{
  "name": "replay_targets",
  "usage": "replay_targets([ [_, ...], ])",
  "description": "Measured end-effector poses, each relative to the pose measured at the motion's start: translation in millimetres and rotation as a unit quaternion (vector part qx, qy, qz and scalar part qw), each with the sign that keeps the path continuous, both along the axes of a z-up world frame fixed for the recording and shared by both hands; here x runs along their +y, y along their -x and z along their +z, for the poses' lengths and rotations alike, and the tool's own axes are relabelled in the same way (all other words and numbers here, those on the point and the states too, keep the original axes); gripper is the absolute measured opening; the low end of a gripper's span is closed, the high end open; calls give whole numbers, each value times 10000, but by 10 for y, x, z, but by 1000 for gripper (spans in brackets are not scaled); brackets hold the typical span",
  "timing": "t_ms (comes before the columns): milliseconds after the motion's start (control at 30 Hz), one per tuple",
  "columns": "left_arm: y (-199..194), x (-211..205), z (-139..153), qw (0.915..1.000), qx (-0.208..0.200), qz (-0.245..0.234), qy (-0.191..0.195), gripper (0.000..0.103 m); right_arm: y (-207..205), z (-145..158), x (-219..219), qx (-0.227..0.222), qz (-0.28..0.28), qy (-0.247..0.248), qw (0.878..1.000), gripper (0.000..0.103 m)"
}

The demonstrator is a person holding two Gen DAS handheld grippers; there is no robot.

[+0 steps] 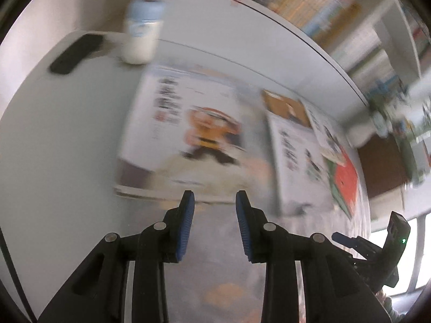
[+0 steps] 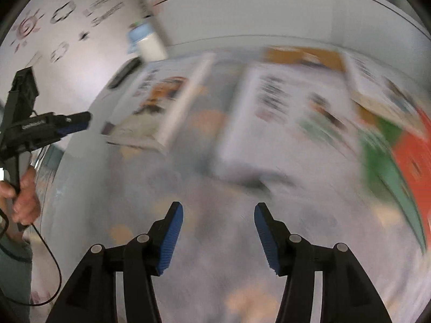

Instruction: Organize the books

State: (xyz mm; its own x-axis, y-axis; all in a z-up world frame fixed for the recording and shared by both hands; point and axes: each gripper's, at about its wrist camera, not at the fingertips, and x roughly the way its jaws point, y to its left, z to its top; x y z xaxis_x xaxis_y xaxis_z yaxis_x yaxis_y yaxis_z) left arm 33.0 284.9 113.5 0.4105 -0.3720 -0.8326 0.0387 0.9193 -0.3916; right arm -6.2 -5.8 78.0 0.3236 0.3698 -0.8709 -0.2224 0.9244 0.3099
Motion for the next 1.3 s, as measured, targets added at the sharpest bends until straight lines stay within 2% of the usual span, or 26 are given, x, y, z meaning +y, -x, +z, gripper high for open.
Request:
replay_targets([
  [67, 39, -305, 37, 9996, 66, -269, -17, 29, 192, -32, -316, 99, -414, -29, 9991, 55],
  [100, 51, -442, 45, 9992, 125, -391, -31, 33, 305, -48, -506, 161, -665, -103, 9976, 55],
  [200, 85, -843, 39, 9967, 366, -718, 17, 59, 557, -67, -1002, 293, -1229, -404, 9912, 55],
  [233, 121, -980, 53, 9961, 351, -810, 41, 61, 597, -83, -1103, 306, -1343, -444, 9895, 55],
  [300, 191, -1172, 95, 9958, 304, -849, -185, 61, 643, -61, -1320, 271, -1416, -525, 9882, 55],
  [367, 215, -1353, 132, 9955, 297, -826, -370, 61, 638, -14, -1450, 135, -1313, -530, 9898, 55],
  [433, 199, -1483, 152, 9960, 251, -770, -371, 61, 600, 50, -1507, 28, -1150, -475, 9922, 55],
  [600, -23, -1679, 21, 9969, 264, -471, -573, 61, 442, 196, -1584, -273, -773, -275, 9963, 56],
  [667, -127, -1700, -112, 9967, 338, -293, -671, 61, 291, 212, -1526, -326, -596, -236, 9974, 61],
  [700, -166, -1711, -174, 9966, 367, -236, -705, 61, 219, 199, -1501, -341, -521, -203, 9978, 66],
  [833, -298, -1674, -441, 9961, 449, 137, -753, 59, -81, 82, -1335, -448, -264, -20, 9986, 67],
  [867, -323, -1644, -499, 9960, 465, 264, -718, 59, -192, 25, -1267, -470, -205, 55, 9987, 66],
  [900, -349, -1612, -553, 9960, 461, 389, -652, 57, -269, -14, -1222, -477, -173, 71, 9987, 58],
  [933, -364, -1590, -586, 9963, 418, 487, -564, 48, -358, -60, -1175, -459, -145, 48, 9988, 54],
  [1000, -418, -1585, -684, 9955, 418, 712, -470, 44, -545, -158, -1078, -362, -122, -120, 9992, 47],
  [1067, -457, -1607, -776, 9943, 584, 804, -396, 44, -705, -243, -973, -336, -140, -209, 9991, 44],
  [1100, -448, -1622, -758, 9945, 496, 828, -403, 44, -763, -275, -921, -332, -124, -151, 9993, 43],
  [1200, -448, -1654, -759, 9957, 576, 701, -177, 44, -926, -403, -806, -258, -190, 277, 9991, 42],
  [1267, -440, -1693, -761, 9962, 594, 608, -199, 44, -993, -513, -797, 1, -192, 184, 9996, 43],
  [1300, -436, -1716, -755, 9964, 592, 578, -188, 44, -985, -510, -807, -106, -196, 102, 9997, 43],
])
